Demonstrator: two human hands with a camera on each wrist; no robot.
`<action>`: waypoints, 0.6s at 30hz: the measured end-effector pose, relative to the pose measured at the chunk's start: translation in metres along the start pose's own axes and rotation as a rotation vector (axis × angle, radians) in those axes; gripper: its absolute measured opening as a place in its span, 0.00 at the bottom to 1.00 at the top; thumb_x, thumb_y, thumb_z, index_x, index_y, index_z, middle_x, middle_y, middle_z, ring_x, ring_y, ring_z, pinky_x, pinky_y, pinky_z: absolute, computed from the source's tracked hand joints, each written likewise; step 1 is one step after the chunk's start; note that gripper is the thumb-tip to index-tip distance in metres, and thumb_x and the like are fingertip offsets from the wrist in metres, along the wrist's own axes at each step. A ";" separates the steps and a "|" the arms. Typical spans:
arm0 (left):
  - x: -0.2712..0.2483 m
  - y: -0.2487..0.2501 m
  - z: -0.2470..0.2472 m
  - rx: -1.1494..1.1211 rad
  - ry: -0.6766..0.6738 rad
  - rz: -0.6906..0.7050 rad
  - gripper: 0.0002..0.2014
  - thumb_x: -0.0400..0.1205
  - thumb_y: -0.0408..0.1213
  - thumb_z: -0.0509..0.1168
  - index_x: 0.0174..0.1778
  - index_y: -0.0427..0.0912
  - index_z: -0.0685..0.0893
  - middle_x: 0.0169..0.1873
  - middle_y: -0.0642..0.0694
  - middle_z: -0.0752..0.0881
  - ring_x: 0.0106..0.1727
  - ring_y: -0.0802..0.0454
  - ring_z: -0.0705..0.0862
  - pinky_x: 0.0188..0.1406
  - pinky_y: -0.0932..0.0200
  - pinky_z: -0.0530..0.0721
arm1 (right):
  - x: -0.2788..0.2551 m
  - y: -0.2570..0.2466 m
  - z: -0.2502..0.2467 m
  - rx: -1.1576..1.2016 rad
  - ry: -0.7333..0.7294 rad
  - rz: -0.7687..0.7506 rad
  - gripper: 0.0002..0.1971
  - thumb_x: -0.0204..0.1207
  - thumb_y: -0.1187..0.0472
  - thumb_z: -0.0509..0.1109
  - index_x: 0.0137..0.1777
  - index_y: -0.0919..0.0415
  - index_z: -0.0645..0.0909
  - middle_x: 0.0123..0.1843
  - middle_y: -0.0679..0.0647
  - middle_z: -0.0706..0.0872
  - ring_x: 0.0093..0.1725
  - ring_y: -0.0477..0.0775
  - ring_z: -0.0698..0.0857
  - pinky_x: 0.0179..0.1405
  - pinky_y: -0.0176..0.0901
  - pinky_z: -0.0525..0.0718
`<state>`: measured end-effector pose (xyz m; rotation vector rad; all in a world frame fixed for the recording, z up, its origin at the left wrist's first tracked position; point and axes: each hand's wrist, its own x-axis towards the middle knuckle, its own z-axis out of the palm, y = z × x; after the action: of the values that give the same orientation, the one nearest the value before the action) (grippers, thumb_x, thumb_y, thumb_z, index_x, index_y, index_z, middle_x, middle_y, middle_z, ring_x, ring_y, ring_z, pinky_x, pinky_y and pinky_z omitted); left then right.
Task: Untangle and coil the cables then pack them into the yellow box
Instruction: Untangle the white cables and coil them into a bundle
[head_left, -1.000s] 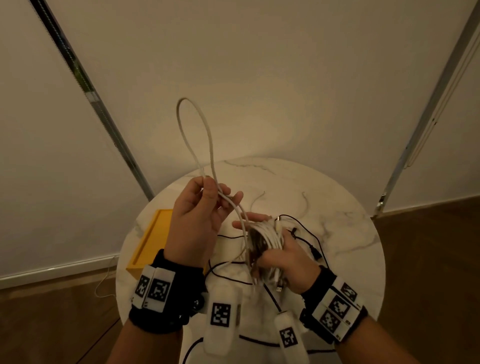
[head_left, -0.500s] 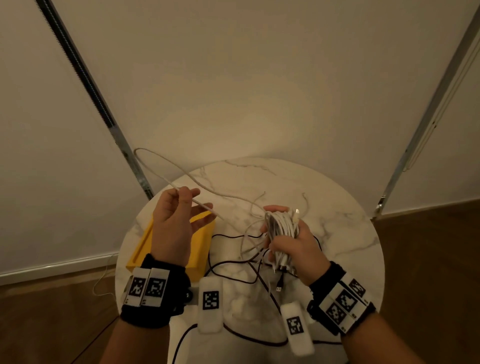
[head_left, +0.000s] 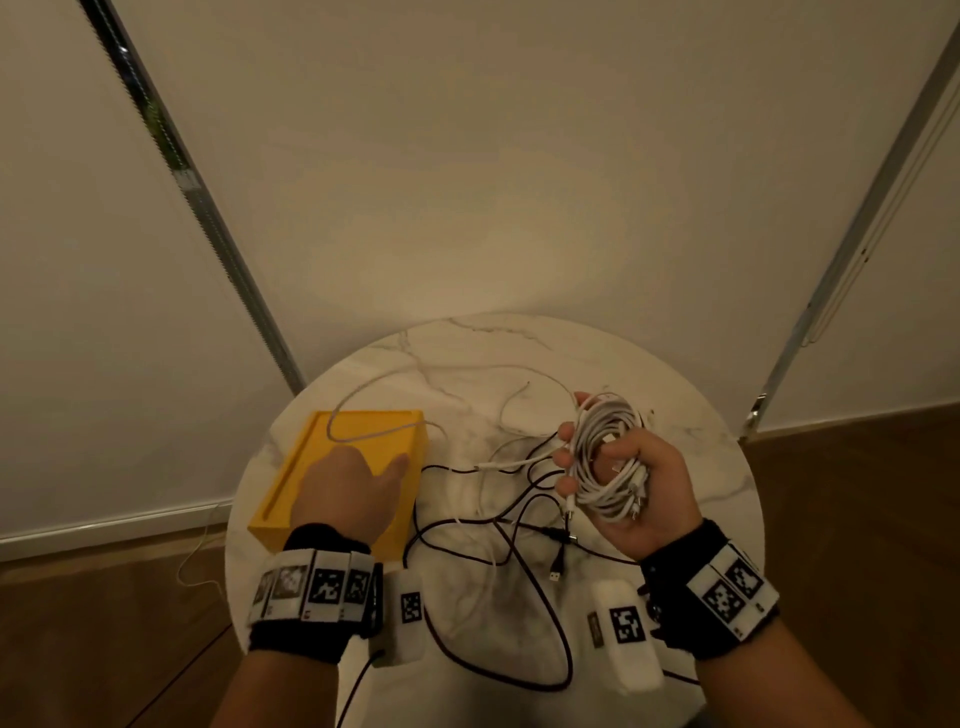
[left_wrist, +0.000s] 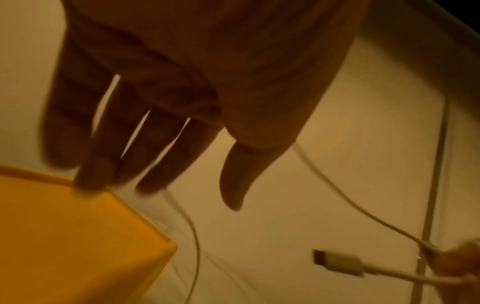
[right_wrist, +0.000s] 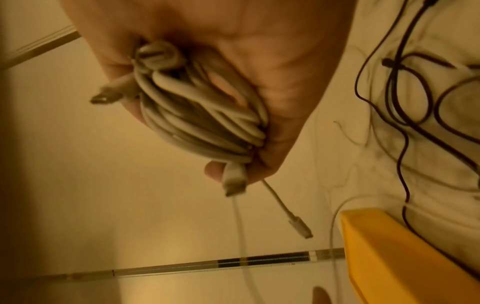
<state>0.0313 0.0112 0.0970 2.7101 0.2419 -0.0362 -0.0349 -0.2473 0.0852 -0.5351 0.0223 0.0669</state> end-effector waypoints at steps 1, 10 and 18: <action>-0.005 0.003 0.001 0.014 -0.047 0.011 0.27 0.82 0.59 0.64 0.28 0.38 0.76 0.28 0.43 0.82 0.30 0.46 0.78 0.31 0.56 0.75 | 0.000 0.002 0.002 0.022 -0.003 0.011 0.40 0.45 0.67 0.81 0.64 0.61 0.79 0.46 0.63 0.82 0.37 0.61 0.80 0.28 0.49 0.82; -0.032 0.028 0.013 -0.270 -0.298 0.612 0.29 0.77 0.48 0.77 0.74 0.58 0.78 0.60 0.62 0.84 0.54 0.67 0.84 0.50 0.72 0.83 | -0.001 0.014 0.011 0.196 -0.041 0.096 0.28 0.59 0.69 0.67 0.63 0.61 0.78 0.49 0.63 0.79 0.39 0.58 0.74 0.30 0.47 0.79; -0.038 0.036 0.029 -0.324 -0.163 0.716 0.13 0.85 0.43 0.68 0.37 0.42 0.87 0.26 0.45 0.84 0.31 0.55 0.84 0.34 0.53 0.82 | 0.000 0.008 0.005 0.076 0.050 0.068 0.33 0.57 0.69 0.69 0.67 0.56 0.76 0.55 0.68 0.83 0.38 0.61 0.80 0.30 0.47 0.82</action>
<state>0.0009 -0.0388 0.0873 2.3048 -0.7064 -0.0078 -0.0359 -0.2374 0.0856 -0.4596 0.0913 0.1187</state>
